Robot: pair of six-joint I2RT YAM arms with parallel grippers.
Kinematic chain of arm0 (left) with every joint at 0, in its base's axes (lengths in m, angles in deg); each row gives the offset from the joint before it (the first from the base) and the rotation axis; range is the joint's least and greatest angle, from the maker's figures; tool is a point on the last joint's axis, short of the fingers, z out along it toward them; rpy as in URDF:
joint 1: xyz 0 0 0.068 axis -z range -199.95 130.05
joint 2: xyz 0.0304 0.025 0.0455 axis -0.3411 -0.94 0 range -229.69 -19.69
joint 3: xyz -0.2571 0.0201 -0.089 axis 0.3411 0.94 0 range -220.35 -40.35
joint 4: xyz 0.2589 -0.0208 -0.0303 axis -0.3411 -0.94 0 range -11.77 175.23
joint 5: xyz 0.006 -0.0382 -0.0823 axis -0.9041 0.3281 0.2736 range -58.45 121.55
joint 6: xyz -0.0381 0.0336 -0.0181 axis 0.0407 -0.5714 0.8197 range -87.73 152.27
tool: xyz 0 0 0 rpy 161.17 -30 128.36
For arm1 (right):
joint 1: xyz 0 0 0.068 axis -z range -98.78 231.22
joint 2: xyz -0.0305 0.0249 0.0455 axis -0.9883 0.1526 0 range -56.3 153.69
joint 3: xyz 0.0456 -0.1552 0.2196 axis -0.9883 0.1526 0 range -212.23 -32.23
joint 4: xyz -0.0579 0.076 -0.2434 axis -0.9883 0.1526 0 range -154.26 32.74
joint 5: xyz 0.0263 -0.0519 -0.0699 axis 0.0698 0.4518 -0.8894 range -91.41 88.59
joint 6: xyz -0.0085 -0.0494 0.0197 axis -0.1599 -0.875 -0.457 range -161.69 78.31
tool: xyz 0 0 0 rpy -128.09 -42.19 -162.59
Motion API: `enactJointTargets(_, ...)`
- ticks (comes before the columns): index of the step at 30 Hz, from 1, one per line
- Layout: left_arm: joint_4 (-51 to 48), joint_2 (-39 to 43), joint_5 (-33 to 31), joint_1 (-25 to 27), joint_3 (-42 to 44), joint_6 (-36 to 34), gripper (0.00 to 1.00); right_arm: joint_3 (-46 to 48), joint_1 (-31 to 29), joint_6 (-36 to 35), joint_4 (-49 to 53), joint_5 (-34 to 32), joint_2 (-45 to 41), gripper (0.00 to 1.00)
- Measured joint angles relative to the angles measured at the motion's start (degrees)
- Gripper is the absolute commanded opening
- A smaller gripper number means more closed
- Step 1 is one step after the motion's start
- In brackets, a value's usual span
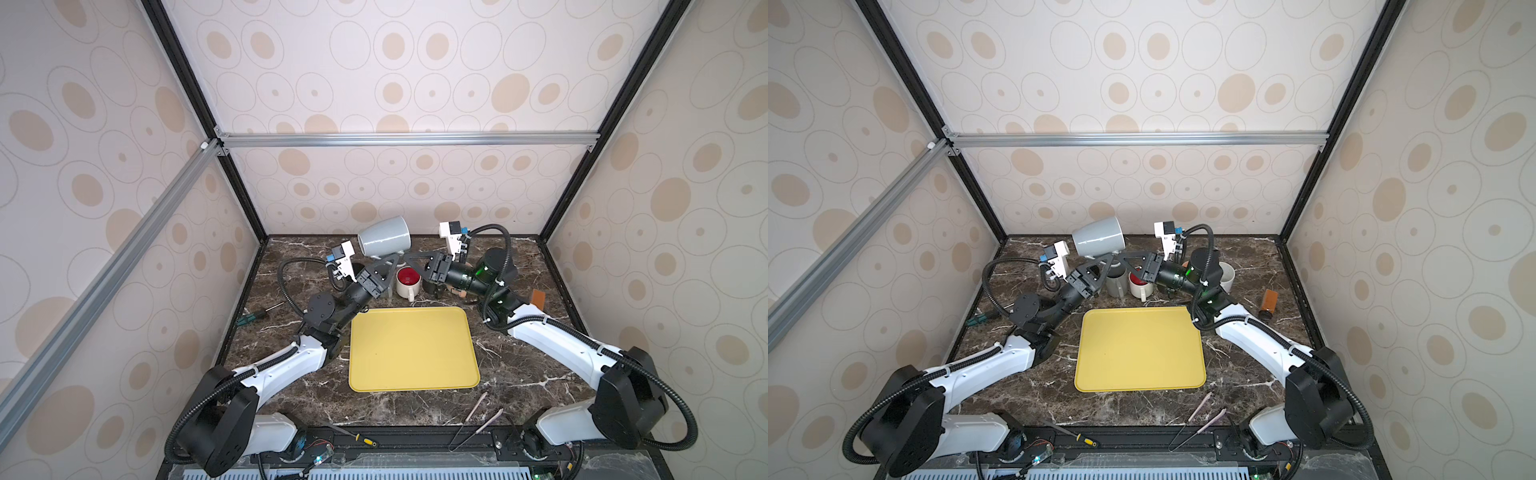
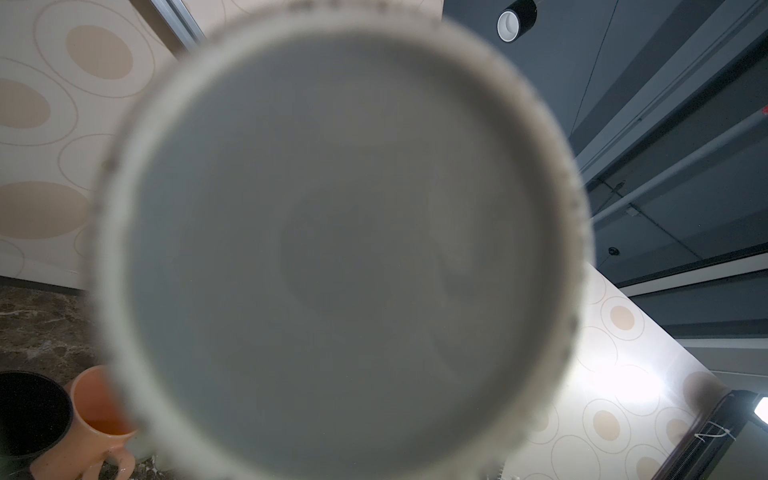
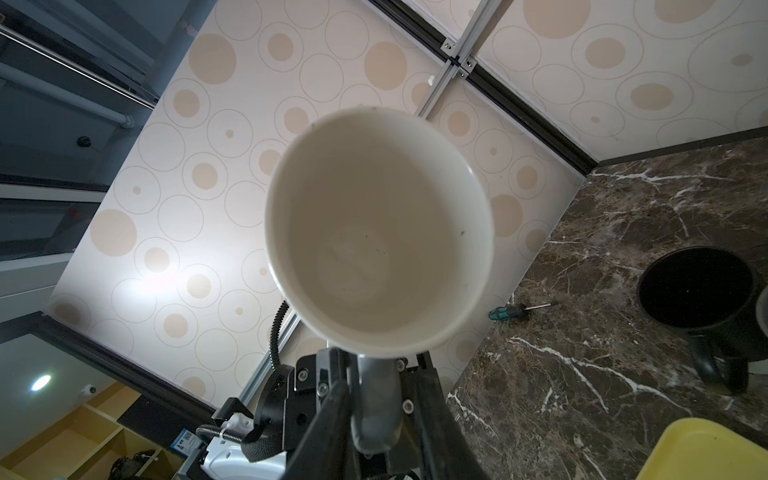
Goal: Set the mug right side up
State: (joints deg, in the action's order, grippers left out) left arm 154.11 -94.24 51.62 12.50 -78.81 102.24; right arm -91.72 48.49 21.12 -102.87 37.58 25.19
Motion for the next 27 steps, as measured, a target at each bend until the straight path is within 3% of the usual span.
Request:
enactJointTargets(14, 4.1, -1.8, 0.0, 0.0, 0.6, 1.7, 0.0, 0.0, -0.8, 1.6, -1.8, 0.0, 0.6, 0.25)
enactJointTargets(21, 7.0, -3.1, 0.3, -0.1, 0.7, 3.0, 0.0, 0.0, -1.0, 2.5, -1.8, -0.3, 0.8, 0.18)
enactJointTargets(24, 7.9, -3.6, 0.7, -0.1, 0.7, 3.6, 0.0, 0.0, -1.0, 3.3, -2.3, -0.3, 1.0, 0.0)
enactJointTargets(27, 8.7, -4.1, 0.7, -0.2, 0.7, 4.0, 0.0, -0.3, -1.0, 3.5, -3.0, -0.3, 1.6, 0.0)
